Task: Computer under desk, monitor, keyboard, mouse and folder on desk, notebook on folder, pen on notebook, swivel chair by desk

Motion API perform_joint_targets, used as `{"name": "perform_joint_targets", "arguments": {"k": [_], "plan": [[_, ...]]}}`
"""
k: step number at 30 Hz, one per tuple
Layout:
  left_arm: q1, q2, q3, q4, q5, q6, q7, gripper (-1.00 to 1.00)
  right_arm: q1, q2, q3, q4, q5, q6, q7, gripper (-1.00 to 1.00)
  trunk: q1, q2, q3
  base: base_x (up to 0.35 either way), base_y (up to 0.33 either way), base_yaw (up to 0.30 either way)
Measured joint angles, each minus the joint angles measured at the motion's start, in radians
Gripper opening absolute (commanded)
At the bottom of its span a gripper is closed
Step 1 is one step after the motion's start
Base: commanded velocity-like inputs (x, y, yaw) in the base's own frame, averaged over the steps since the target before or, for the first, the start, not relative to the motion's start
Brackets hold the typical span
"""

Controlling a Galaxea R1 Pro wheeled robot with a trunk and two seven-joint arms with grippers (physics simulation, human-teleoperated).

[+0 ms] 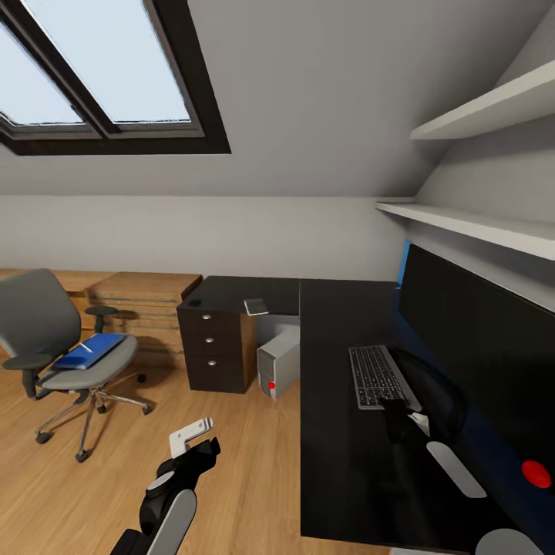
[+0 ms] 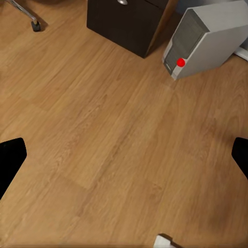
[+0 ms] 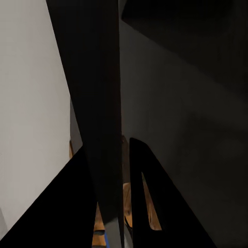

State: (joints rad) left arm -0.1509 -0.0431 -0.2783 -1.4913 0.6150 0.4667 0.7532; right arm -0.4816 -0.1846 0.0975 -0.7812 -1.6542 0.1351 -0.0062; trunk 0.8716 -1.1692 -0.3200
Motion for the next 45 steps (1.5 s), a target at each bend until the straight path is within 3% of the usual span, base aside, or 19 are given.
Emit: {"name": "perform_joint_targets", "arguments": {"k": [29,30,45], "plan": [[0.000,0.000,-0.001,0.003,-0.002,-0.001,-0.002,1.00,0.000,0.000,-0.002,-0.001,-0.003,0.010,-0.001,-1.00,0.000,0.000,0.000,0.037,0.001,0.000],[0.000,0.000,-0.001,0.003,-0.002,-0.001,-0.002,1.00,0.000,0.000,-0.002,-0.001,-0.003,0.010,-0.001,1.00,0.000,0.000,0.000,0.000,0.000,0.000],[0.000,0.000,-0.002,0.003,-0.002,-0.001,-0.001,1.00,0.001,-0.001,0.002,0.003,-0.003,0.011,-0.005,1.00,0.000,0.000,0.000,0.000,0.000,0.000]]}}
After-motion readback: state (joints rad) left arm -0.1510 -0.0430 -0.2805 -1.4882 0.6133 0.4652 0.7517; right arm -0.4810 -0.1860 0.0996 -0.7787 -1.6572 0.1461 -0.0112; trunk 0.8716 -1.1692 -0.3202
